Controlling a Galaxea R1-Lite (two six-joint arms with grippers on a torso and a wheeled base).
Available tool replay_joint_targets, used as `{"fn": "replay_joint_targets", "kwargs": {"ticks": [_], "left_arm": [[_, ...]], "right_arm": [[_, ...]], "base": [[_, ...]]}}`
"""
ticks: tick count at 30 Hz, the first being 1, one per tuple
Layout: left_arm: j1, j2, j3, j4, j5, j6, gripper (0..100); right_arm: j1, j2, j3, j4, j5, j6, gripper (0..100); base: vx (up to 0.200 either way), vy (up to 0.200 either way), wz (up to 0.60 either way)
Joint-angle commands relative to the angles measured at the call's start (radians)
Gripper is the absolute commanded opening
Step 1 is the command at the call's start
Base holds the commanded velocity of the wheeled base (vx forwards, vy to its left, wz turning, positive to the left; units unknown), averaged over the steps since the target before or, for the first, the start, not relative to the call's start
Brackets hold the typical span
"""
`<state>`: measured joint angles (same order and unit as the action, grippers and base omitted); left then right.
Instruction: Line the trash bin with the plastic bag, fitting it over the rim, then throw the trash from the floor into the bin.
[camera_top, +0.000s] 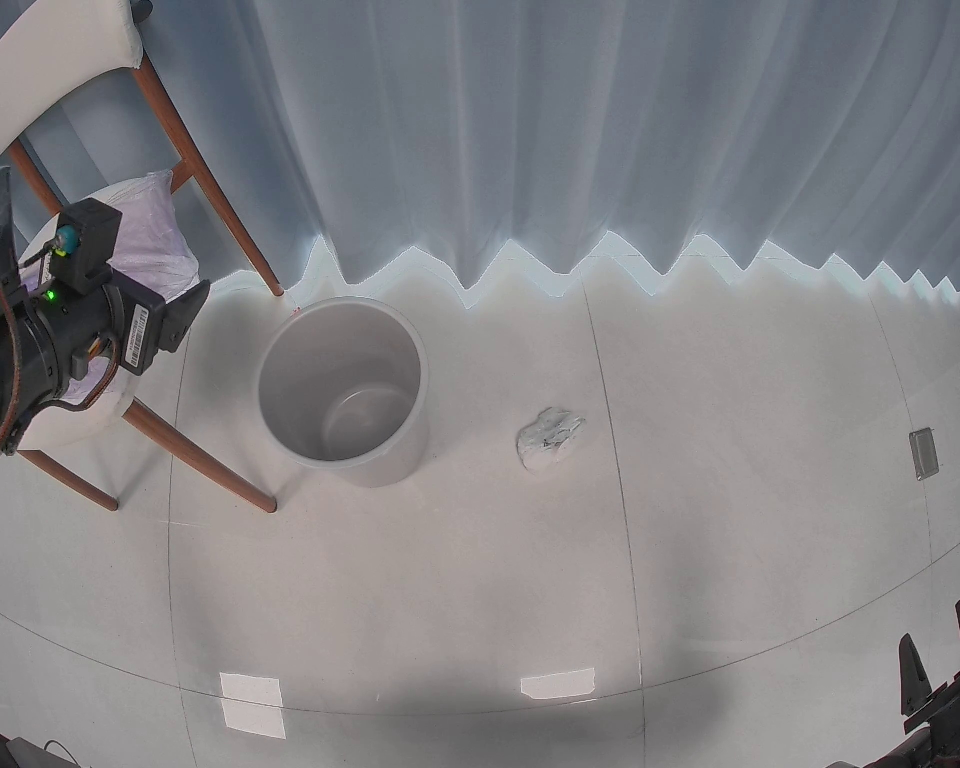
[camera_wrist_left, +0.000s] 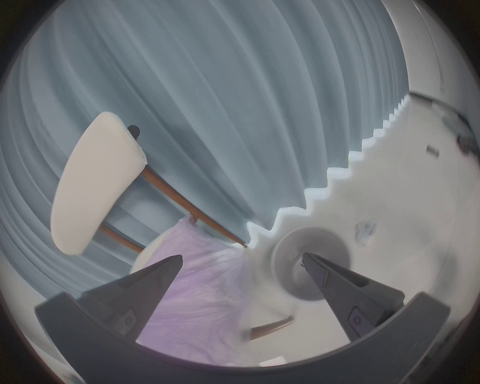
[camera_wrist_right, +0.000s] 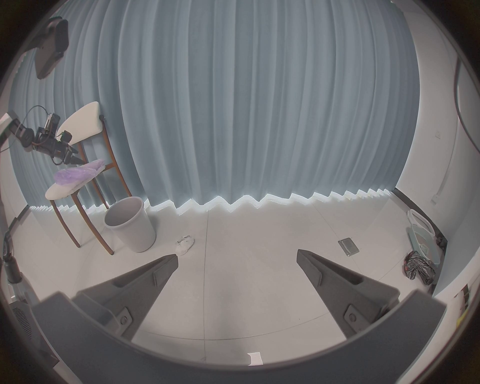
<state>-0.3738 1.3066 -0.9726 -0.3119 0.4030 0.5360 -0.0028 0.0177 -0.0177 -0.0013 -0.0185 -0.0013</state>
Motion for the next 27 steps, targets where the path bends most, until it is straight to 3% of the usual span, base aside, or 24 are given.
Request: {"fn": "replay_joint_targets", "kwargs": {"ticks": [1, 5, 8, 15, 20, 27], "left_arm": [[0.096, 0.08, 0.015, -0.039, 0.03, 0.114, 100], [0.196, 0.094, 0.028, -0.098, 0.031, 0.262, 100], [0.225, 0.103, 0.038, -0.11, 0.028, 0.302, 100], [0.214, 0.128, 0.052, -0.104, 0.016, 0.305, 100], [0.194, 0.145, 0.068, -0.108, -0.059, 0.305, 100], [0.233, 0.175, 0.078, -0.111, -0.058, 0.309, 100]], "right_arm": [[0.0, -0.018, 0.018, 0.0, 0.0, 0.0, 100], [0.0, -0.018, 0.018, 0.0, 0.0, 0.0, 100], [0.001, -0.018, 0.018, 0.0, 0.0, 0.0, 100], [0.0, -0.018, 0.018, 0.0, 0.0, 0.0, 100], [0.0, -0.018, 0.018, 0.0, 0.0, 0.0, 100], [0.0, -0.018, 0.018, 0.0, 0.0, 0.0, 100]], "base": [[0.0, 0.0, 0.0], [0.0, 0.0, 0.0], [0.0, 0.0, 0.0], [0.0, 0.0, 0.0], [0.0, 0.0, 0.0], [0.0, 0.0, 0.0]]}}
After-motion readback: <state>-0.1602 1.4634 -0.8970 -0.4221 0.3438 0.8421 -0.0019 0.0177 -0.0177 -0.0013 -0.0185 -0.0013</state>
